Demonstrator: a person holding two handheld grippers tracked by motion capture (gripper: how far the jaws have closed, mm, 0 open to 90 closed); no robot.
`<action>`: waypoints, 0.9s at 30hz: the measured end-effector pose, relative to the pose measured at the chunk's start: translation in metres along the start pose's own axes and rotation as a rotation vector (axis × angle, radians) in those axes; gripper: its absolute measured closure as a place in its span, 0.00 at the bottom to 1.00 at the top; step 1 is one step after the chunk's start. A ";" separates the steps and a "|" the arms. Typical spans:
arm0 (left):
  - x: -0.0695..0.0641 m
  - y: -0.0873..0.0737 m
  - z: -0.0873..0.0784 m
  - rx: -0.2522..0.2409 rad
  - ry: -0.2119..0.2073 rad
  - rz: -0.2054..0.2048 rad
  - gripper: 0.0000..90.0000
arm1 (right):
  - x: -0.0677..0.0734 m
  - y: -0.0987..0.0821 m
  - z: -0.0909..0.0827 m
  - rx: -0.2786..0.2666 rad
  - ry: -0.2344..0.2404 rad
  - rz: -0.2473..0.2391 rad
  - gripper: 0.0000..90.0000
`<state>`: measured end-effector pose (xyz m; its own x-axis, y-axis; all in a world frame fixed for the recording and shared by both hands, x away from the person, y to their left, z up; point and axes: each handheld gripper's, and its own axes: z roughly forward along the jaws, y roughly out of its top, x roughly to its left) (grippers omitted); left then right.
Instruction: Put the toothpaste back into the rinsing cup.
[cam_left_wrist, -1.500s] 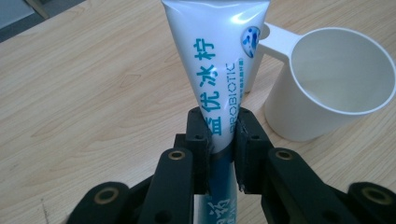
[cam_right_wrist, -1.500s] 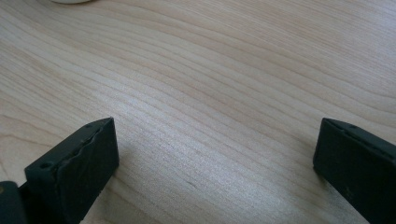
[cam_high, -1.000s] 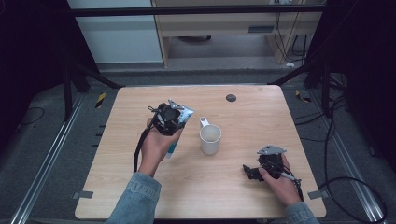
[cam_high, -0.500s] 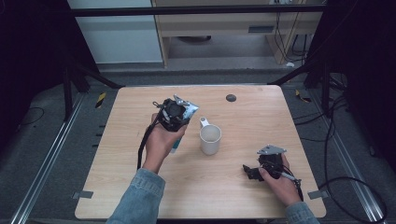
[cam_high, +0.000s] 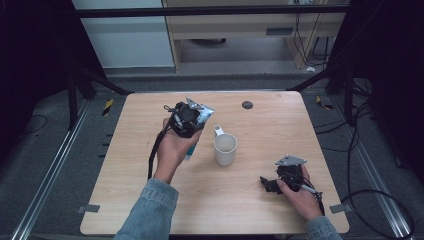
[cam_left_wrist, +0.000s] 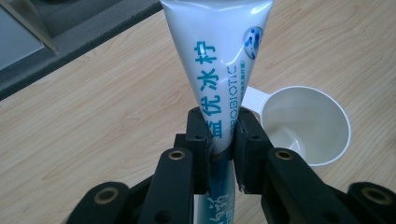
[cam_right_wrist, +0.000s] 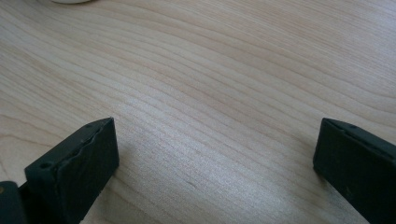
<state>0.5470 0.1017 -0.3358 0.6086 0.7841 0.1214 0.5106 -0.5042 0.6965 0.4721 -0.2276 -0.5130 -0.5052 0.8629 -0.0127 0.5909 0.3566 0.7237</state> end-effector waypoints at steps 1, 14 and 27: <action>0.000 0.000 0.000 0.000 0.000 0.000 0.86 | 0.000 0.000 0.000 0.000 0.000 0.001 0.00; -0.001 0.006 -0.004 -0.024 -0.003 -0.006 0.86 | 0.000 0.000 0.000 -0.001 0.000 0.000 0.00; -0.007 0.021 -0.016 -0.079 0.000 -0.005 0.86 | 0.000 0.000 0.000 0.001 -0.001 0.004 0.00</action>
<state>0.5439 0.0917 -0.3111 0.6063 0.7864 0.1179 0.4640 -0.4703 0.7507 0.4719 -0.2274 -0.5130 -0.5022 0.8647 -0.0109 0.5934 0.3537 0.7230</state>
